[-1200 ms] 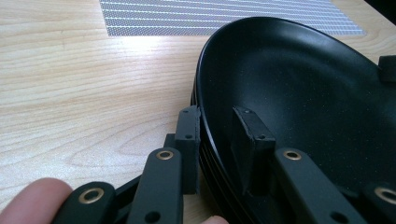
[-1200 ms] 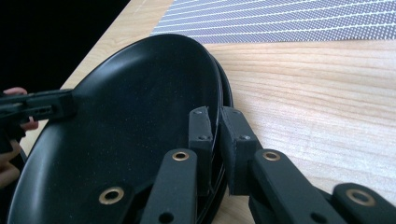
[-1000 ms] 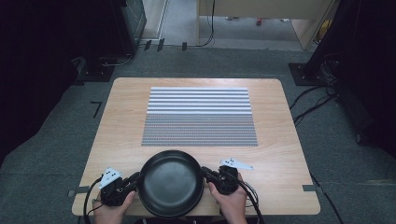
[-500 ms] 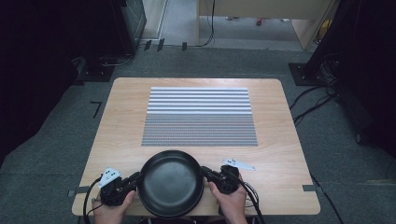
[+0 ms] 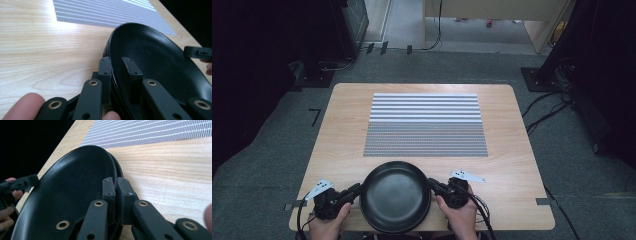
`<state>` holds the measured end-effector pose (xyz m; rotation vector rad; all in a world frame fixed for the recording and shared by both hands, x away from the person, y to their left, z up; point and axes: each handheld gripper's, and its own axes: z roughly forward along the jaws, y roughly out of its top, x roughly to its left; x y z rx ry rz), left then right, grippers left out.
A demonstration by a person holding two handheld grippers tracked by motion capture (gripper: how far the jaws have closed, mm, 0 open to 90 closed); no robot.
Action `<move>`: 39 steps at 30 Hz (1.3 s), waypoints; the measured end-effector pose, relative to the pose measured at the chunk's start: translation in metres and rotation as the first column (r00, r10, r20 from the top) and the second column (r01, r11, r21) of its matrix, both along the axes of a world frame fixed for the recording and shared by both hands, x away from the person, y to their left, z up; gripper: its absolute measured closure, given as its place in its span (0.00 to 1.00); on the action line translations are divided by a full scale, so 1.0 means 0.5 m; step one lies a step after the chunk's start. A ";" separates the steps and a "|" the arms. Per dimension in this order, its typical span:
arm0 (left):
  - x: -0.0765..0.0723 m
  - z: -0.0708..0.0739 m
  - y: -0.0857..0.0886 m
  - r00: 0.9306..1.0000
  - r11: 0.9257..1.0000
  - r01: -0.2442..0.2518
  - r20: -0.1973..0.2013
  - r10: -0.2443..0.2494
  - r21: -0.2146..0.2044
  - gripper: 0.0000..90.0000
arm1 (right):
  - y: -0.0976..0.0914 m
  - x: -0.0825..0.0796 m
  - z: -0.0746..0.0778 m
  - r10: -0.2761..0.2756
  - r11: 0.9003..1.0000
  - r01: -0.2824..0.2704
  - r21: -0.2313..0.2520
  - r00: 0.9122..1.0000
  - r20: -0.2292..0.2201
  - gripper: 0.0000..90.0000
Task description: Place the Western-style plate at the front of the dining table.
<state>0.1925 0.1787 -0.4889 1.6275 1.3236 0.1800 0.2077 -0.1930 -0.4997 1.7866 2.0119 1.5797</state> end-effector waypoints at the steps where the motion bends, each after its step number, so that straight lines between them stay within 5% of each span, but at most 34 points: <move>1: 0.000 0.002 0.000 1.000 1.000 0.007 -0.002 -0.007 -0.013 0.86 | 0.000 -0.001 0.001 0.001 1.000 -0.001 -0.003 1.000 0.003 0.95; 14: -0.007 0.003 -0.010 0.997 0.998 0.035 -0.074 -0.030 0.057 0.87 | -0.010 -0.016 0.005 0.036 0.999 -0.037 -0.002 0.999 -0.034 0.90; 19: -0.006 0.005 -0.012 0.994 0.998 0.027 -0.105 -0.021 0.051 0.87 | -0.001 -0.024 0.006 0.019 0.999 -0.020 -0.038 1.000 -0.008 0.91; 32: 0.004 0.002 0.002 0.993 0.999 0.018 -0.119 -0.021 -0.032 0.93 | -0.006 -0.020 -0.007 -0.038 0.998 0.039 0.045 0.999 -0.021 0.95; 39: 0.004 0.002 -0.001 0.993 1.000 0.010 -0.114 -0.012 -0.018 0.92 | -0.002 -0.018 -0.008 -0.039 0.998 0.040 0.050 0.999 -0.020 0.95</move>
